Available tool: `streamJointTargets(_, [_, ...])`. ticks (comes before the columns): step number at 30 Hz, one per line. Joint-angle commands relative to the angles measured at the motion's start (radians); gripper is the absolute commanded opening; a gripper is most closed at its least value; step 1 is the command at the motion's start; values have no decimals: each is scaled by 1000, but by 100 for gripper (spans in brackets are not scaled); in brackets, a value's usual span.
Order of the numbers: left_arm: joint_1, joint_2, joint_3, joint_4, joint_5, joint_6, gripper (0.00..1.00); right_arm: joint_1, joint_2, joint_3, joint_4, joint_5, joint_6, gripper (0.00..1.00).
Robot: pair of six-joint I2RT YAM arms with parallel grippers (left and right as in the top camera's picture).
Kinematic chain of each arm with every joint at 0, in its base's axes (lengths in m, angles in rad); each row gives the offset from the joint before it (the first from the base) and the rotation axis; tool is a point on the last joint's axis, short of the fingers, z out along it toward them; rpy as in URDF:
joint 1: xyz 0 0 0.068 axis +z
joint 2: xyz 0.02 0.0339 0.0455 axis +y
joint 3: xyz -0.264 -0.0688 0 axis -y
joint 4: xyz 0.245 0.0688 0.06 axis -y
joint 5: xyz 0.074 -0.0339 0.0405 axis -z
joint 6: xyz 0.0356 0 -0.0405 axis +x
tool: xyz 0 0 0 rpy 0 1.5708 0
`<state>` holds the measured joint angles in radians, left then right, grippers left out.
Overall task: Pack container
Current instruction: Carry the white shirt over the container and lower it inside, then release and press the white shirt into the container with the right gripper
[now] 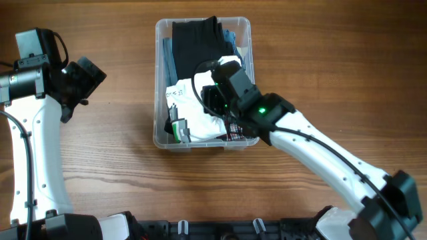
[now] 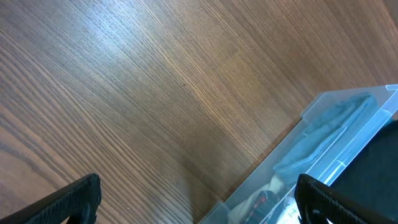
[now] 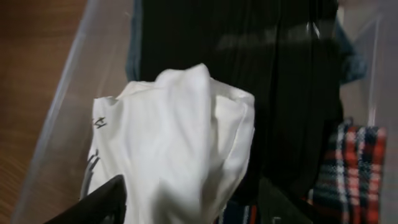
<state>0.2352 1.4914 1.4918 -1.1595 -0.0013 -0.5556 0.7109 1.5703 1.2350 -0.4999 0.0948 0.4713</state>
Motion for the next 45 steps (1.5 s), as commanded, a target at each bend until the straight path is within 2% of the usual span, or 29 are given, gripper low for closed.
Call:
streamJointTargets(1, [5,-3,9,0,1,0,100,-1,-48,5,1,-9,-183,53])
streamJointTargets(4, [5,-3,9,0,1,0,100,-1,-51,5,-3,-56,-199,40])
streamJointTargets(8, [5,-3,9,0,1,0,100,1,-49,5,-26,-108,-227,9])
streamJointTargets(9, [5,-3,9,0,1,0,100,3,-48,4,-33,-108,-238,4])
streamJointTargets(17, [5,-3,9,0,1,0,100,5,1,1,-39,-108,-293,4])
streamJointTargets(34, [5,-3,9,0,1,0,100,5,319,1,-89,-118,-340,4])
streamJointTargets(39, [5,-3,9,0,1,0,100,5,266,21,-90,-114,-338,4])
streamJointTargets(45, [5,-3,9,0,1,0,100,5,89,51,-84,-83,-331,4])
